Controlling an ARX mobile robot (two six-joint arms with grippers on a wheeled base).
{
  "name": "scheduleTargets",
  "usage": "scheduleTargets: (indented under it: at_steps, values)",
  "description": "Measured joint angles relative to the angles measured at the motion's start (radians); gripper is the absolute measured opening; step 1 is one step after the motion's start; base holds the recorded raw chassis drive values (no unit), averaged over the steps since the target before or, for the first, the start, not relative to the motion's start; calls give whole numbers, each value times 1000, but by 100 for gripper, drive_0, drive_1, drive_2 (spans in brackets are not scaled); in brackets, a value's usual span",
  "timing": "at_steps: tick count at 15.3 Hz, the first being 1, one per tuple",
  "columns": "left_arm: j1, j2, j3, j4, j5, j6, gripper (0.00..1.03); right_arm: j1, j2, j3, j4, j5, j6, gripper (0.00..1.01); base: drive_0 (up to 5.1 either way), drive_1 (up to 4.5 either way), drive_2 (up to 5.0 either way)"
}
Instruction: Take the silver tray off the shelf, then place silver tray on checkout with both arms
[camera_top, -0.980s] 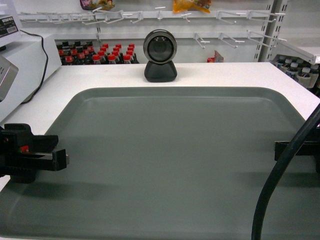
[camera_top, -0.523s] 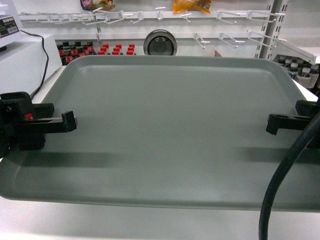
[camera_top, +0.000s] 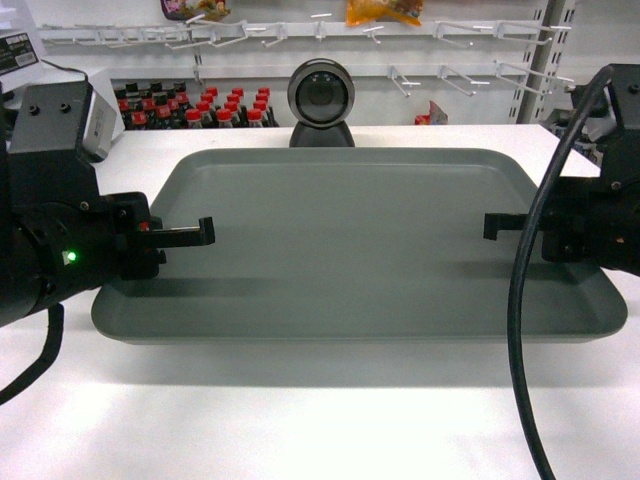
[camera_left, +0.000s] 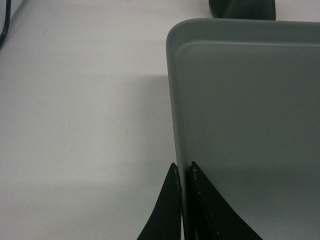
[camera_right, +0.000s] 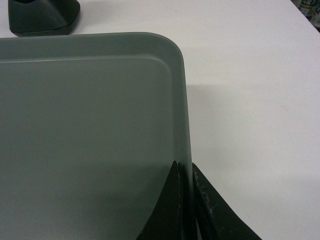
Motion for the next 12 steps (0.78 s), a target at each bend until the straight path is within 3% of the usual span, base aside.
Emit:
scheduleTargets:
  at_steps: [6,12]
  values:
    - [40,101,99,-62,12,61,3,15,85,113,-112,6,-16,3,0,0,0]
    - [42,112,99,-71,12,68,3,17,103,116,-118,3,-15,3,0,0,0]
